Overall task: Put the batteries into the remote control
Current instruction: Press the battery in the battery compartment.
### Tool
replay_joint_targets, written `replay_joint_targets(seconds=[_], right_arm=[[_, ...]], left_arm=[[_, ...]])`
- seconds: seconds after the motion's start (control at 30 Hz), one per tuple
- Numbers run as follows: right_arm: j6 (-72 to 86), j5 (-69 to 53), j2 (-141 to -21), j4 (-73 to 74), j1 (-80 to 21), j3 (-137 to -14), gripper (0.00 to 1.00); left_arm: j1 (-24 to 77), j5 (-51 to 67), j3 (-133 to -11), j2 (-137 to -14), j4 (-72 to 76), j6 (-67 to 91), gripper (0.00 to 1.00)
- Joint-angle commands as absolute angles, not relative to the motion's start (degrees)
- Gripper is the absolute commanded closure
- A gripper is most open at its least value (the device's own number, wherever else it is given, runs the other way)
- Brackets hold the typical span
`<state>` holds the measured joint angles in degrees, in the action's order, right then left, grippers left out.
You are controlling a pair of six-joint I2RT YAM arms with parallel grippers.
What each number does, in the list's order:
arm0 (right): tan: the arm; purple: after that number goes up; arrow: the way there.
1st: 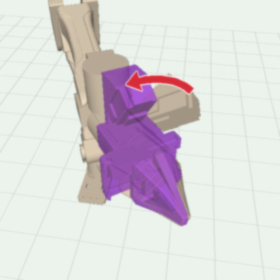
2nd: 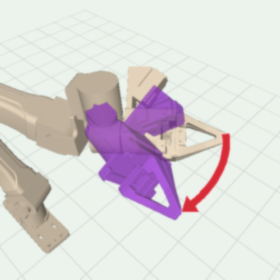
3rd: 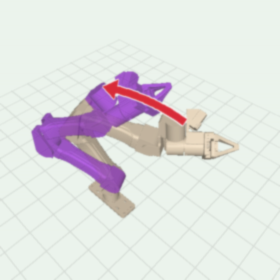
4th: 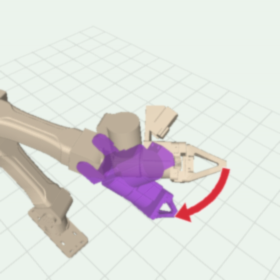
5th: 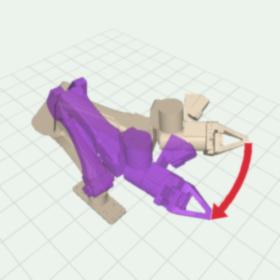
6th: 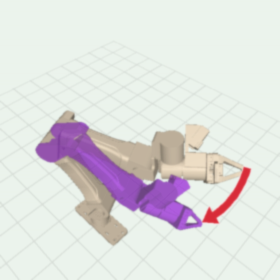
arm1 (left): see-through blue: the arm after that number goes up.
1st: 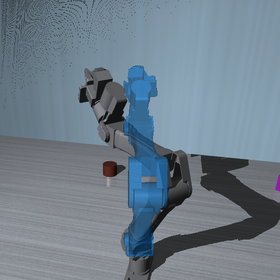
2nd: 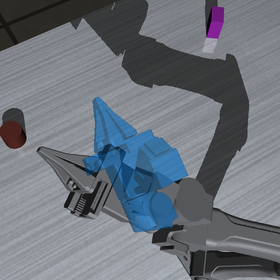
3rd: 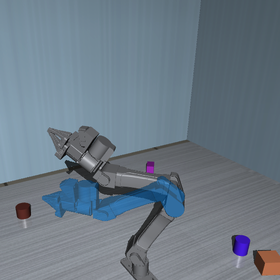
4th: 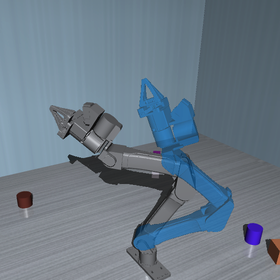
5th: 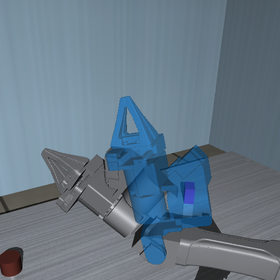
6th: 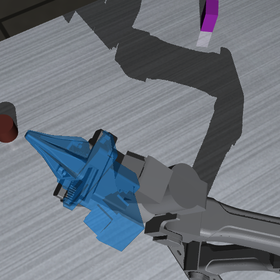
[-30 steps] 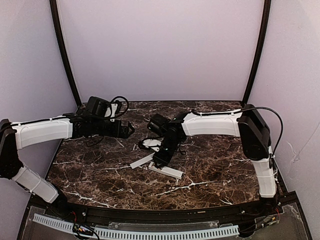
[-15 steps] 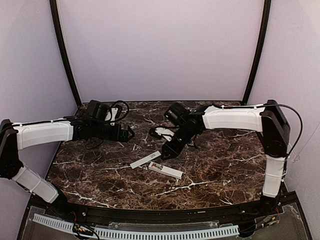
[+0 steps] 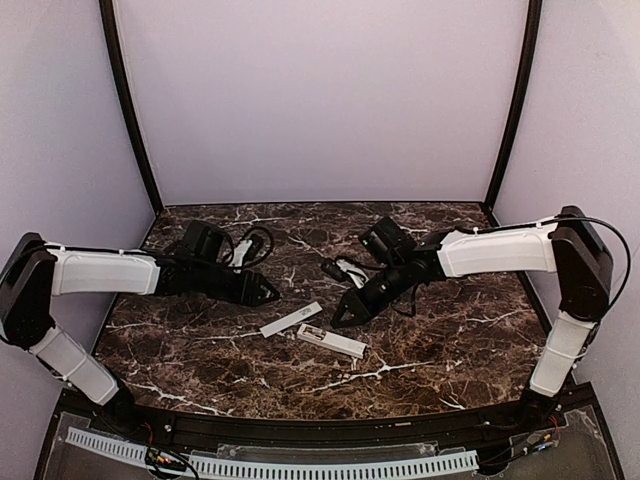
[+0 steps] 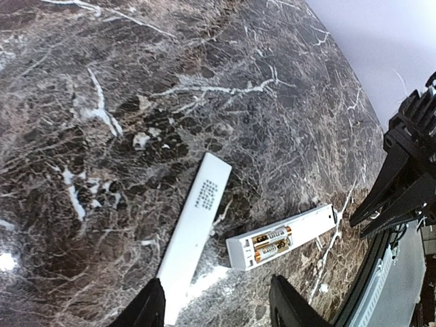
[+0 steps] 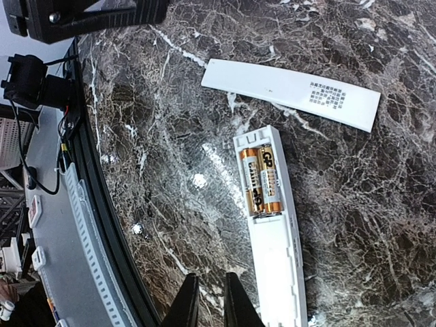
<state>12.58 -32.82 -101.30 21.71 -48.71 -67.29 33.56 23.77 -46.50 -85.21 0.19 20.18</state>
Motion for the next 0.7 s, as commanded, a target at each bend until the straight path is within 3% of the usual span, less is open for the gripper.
replay_joint_targets(seconds=[0.0,0.67], right_arm=[[16.61,-33.9,-102.1,16.71,-49.28,-66.23,0.88],[17.99,-31.08,-108.37,16.32,-50.44,-68.99,0.94]], left_arm=[[36.2,26.54,-46.86,-88.23,1.64,20.71,0.48],[40.52,27.84,-50.25,-97.89,4.51,23.34,0.65]])
